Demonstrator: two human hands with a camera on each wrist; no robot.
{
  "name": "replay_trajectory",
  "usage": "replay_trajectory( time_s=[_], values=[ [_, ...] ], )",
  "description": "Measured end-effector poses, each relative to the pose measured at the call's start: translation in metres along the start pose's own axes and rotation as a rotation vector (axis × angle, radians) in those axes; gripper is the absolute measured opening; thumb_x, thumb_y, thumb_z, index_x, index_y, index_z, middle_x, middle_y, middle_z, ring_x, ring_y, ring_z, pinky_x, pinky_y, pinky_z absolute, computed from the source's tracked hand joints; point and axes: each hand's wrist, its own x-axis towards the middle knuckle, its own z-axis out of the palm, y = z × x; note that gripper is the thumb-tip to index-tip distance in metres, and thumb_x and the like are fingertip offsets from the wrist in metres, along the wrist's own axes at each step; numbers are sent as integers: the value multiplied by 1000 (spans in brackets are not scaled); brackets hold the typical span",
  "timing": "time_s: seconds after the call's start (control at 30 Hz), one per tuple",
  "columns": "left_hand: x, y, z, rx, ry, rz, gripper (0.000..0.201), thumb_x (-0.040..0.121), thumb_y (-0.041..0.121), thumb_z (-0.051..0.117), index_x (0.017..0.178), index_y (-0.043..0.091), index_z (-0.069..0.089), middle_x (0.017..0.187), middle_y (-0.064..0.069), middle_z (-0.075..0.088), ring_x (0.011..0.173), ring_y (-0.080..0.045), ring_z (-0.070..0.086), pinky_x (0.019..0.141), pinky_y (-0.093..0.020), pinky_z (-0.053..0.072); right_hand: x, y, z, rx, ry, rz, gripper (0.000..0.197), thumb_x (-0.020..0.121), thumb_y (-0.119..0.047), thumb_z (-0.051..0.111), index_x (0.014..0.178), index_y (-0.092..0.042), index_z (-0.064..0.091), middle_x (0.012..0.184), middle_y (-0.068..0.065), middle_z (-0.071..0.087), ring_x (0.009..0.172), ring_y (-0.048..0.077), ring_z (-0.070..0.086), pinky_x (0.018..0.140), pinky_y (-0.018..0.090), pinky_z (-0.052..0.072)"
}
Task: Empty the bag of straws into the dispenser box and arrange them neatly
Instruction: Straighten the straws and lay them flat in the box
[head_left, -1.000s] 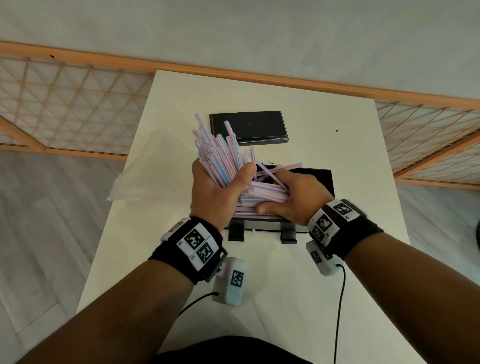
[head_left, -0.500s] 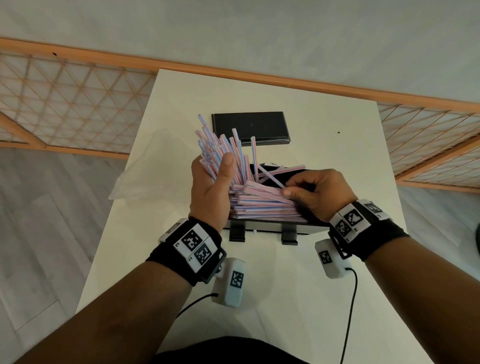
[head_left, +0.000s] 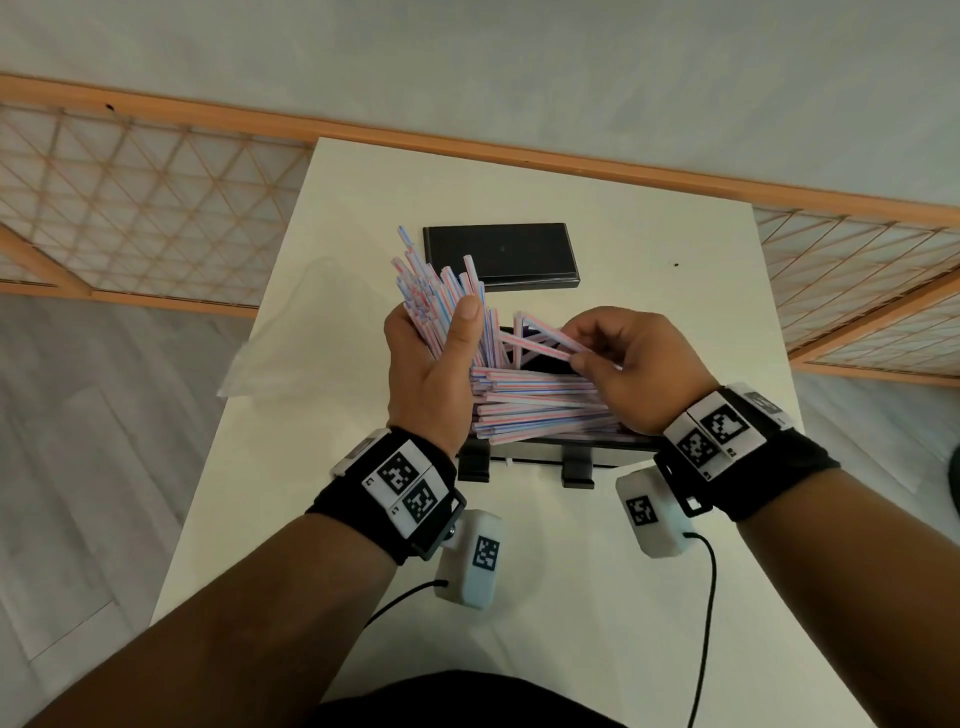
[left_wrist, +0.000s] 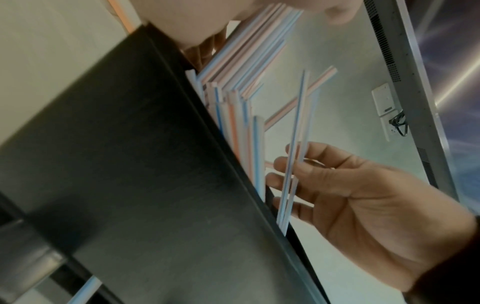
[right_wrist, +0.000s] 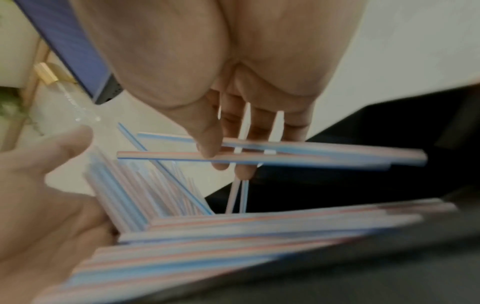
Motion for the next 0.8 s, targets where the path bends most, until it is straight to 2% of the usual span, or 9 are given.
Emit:
replay_trajectory(
  time_s=[0.17, 0.27, 0.33, 0.37, 0.43, 0.53, 0.63, 0.73, 0.8],
  values=[
    [0, 0, 1, 10, 12, 5, 81, 71, 72, 59, 129, 16, 46, 112, 14, 65, 101, 1, 66, 100, -31, 51, -6, -8, 4, -200, -248, -26, 28, 85, -32, 71, 113, -29, 67, 102, -12, 69, 92, 11, 64, 86, 27, 49],
    [-1, -1, 0, 19, 14, 16, 86, 70, 73, 58, 132, 14, 45, 112, 15, 64, 97, 7, 64, 95, -23, 50, -12, 7, 1, -338, -345, -26, 73, 62, -71, 71, 120, -28, 57, 110, -9, 61, 98, 13, 59, 90, 32, 50],
    [-1, -2, -1, 15, 4, 29, 86, 71, 71, 58, 133, 13, 44, 113, 16, 63, 94, 12, 63, 89, -13, 48, -16, 19, 6, -453, -431, -32, 100, 53, -88, 61, 135, -33, 42, 125, -9, 55, 115, 15, 53, 104, 41, 43],
    [-1, -3, 0, 19, -5, 34, 85, 73, 70, 58, 133, 13, 43, 113, 16, 62, 94, 14, 62, 87, -10, 47, -17, 22, 11, -498, -452, -31, 102, 53, -91, 57, 138, -36, 37, 129, -10, 53, 120, 15, 50, 109, 48, 37],
    [-2, -4, 1, 34, -16, 38, 79, 78, 66, 60, 133, 12, 43, 113, 14, 62, 93, 14, 62, 84, -8, 47, -17, 22, 21, -497, -421, -48, 89, 58, -90, 52, 128, -37, 40, 118, -12, 55, 113, 14, 52, 107, 50, 37],
    [-2, -3, 1, 41, -13, 39, 76, 79, 65, 60, 131, 14, 43, 114, 13, 62, 97, 10, 63, 87, -12, 49, -12, 12, 27, -318, -319, -82, 68, 64, -84, 56, 108, -33, 44, 95, -15, 56, 83, 8, 56, 79, 34, 49],
    [-2, -1, 0, 24, -6, 37, 82, 73, 71, 58, 129, 14, 44, 112, 14, 63, 99, 3, 65, 93, -22, 51, -12, 8, 30, -242, -296, -150, 68, 68, -79, 59, 117, -33, 47, 101, -14, 58, 87, 8, 58, 78, 29, 50],
    [-4, 2, -2, -1, -8, 46, 86, 72, 69, 59, 130, 9, 44, 109, 13, 63, 92, 9, 64, 85, -15, 49, -15, 6, 35, -195, -251, -171, 48, 78, -64, 66, 107, -30, 49, 91, -17, 54, 77, -1, 53, 69, 18, 43],
    [-7, 4, -4, -4, -17, 45, 84, 72, 66, 62, 131, 8, 43, 109, 12, 64, 92, 8, 65, 85, -17, 52, -14, 4, 38, -173, -192, -129, 38, 82, -57, 68, 96, -30, 45, 79, -17, 52, 66, -2, 51, 59, 13, 36]
  ],
)
